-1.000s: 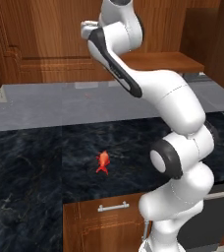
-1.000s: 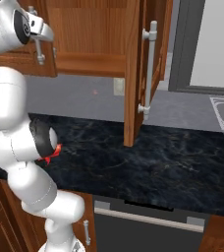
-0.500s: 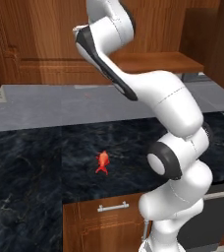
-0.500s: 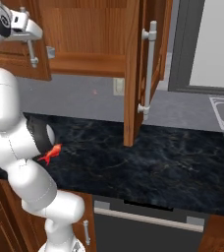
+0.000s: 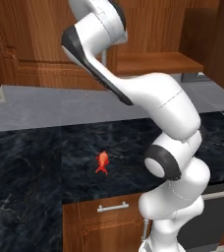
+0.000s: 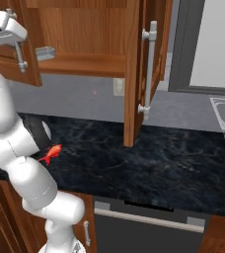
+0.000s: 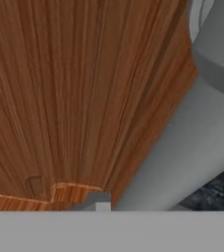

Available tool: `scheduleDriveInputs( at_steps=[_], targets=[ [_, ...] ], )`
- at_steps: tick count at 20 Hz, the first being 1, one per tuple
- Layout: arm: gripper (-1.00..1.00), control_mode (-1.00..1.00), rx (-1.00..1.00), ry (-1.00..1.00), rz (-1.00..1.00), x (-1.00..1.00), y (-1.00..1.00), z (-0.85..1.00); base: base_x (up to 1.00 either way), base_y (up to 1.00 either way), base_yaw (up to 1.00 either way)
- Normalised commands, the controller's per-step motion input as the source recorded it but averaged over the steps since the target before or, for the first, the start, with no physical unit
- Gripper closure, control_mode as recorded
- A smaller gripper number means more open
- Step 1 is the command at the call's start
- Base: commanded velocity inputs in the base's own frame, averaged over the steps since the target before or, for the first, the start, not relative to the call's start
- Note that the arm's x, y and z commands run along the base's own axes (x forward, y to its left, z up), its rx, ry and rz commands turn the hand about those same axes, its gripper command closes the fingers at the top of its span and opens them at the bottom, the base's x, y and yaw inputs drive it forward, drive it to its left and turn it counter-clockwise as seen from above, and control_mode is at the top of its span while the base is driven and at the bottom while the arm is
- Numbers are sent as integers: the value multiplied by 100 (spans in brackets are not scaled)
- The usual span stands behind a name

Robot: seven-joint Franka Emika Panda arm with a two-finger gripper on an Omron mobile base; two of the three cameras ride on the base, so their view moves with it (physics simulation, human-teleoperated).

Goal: Retrieve the tupperware from the cabinet, then place the raw meat into the tupperware to avoid contamination.

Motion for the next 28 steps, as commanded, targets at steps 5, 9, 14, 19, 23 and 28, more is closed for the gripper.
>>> scheduleDriveInputs(
  at_steps=[5,9,14,19,23,28],
  targets=[
    [100,-100,0,0,-14,-82,52,0,0,0,0],
    [100,-100,0,-2,-14,-78,61,0,0,0,0],
    [100,-100,0,-4,-15,-54,65,-5,0,0,0],
    [-100,-100,0,-5,-18,-38,60,-13,0,0,0],
    [-100,-100,0,-2,-11,-20,27,-7,0,0,0],
    [-100,-100,1,2,-15,-50,-28,0,0,0,0]
  ],
)
